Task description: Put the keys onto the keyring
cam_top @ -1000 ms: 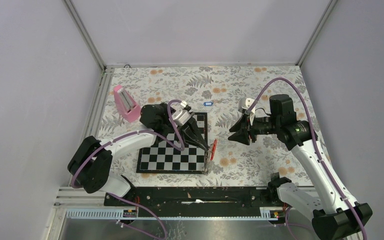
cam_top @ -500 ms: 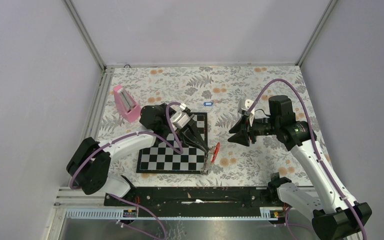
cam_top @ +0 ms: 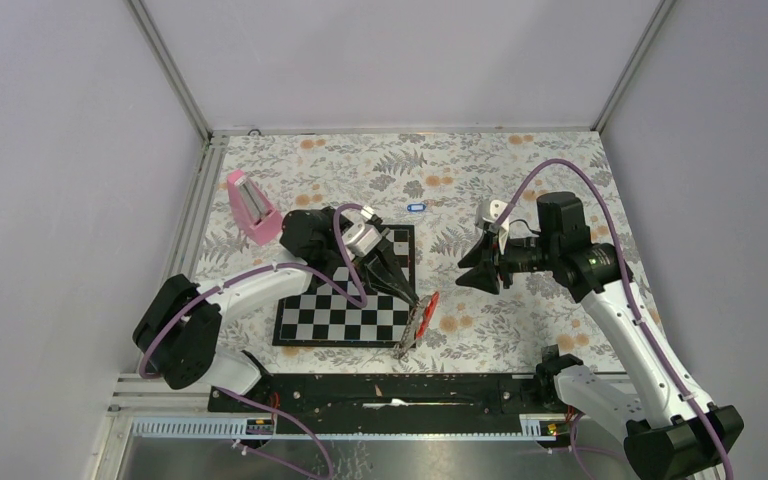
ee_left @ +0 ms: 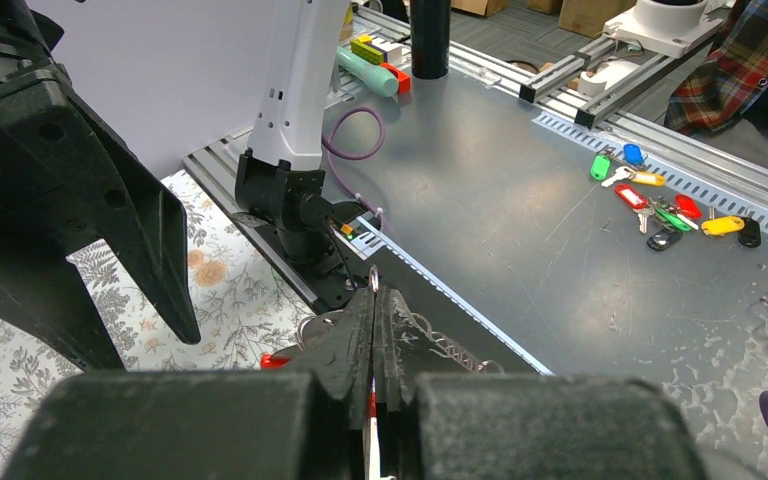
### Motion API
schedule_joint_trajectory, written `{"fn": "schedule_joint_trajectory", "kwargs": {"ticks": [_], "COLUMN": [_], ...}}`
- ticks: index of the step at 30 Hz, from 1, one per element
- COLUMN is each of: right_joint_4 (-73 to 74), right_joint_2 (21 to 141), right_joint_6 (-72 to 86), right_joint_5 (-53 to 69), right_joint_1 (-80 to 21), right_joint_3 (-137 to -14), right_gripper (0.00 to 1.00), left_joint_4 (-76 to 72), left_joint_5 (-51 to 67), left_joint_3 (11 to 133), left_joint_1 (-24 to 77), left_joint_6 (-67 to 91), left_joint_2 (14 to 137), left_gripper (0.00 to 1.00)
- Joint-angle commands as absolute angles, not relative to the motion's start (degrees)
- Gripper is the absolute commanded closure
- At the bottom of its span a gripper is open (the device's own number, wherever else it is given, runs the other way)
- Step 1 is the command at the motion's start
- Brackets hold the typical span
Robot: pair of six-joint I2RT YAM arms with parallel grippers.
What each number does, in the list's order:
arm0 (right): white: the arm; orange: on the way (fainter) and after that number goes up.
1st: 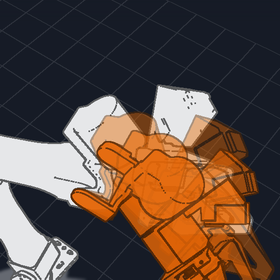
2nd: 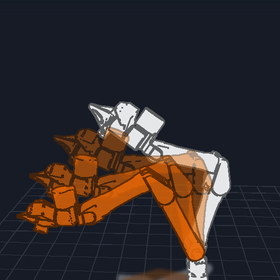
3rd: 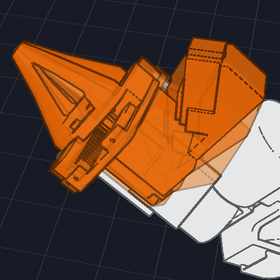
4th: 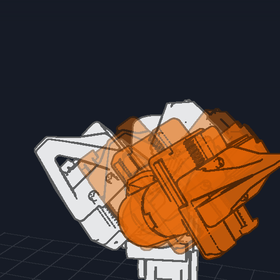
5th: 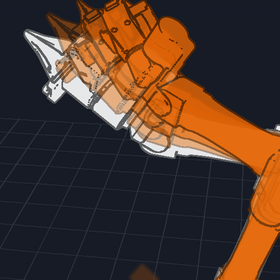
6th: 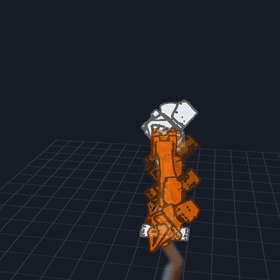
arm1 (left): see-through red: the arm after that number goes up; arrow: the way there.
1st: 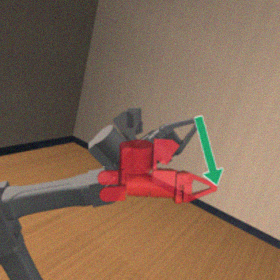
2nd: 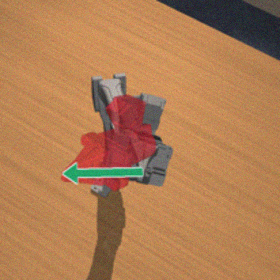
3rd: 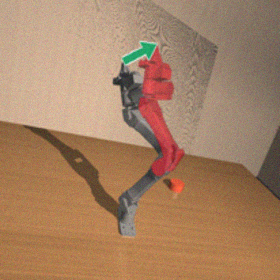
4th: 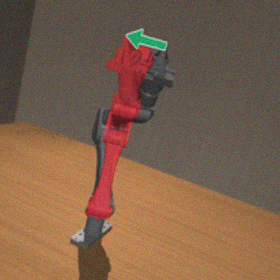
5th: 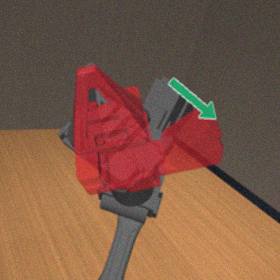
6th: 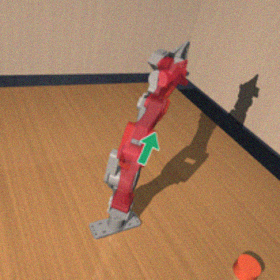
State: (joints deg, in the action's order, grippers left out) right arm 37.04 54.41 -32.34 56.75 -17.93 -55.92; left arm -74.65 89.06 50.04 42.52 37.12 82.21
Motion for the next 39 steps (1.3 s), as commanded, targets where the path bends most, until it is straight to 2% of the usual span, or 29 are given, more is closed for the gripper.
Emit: {"fn": "schedule_joint_trajectory", "kwargs": {"ticks": [1, 6, 18, 39], "right_joint_4": [37.58, 38.20, 38.78, 39.69], "right_joint_2": [53.59, 53.48, 52.77, 52.84], "right_joint_6": [-33.40, -33.65, -33.98, -34.95], "right_joint_5": [58.54, 58.54, 57.51, 56.30], "right_joint_1": [-17.78, -17.75, -17.75, -17.75], "right_joint_3": [-55.62, -56.19, -55.25, -54.26], "right_gripper": [0.52, 0.52, 0.52, 0.52], "left_joint_4": [-75.61, -77.43, -82.30, -90.11], "left_joint_5": [95.89, 93.04, 75.21, 61.08], "left_joint_3": [52.12, 51.81, 52.47, 52.80], "left_joint_1": [42.80, 42.80, 43.32, 43.32], "left_joint_6": [35.32, 38.45, 56.91, 78.07], "left_joint_2": [81.04, 81.27, 83.44, 85.71], "left_gripper": [1.00, 1.00, 1.00, 1.00]}}
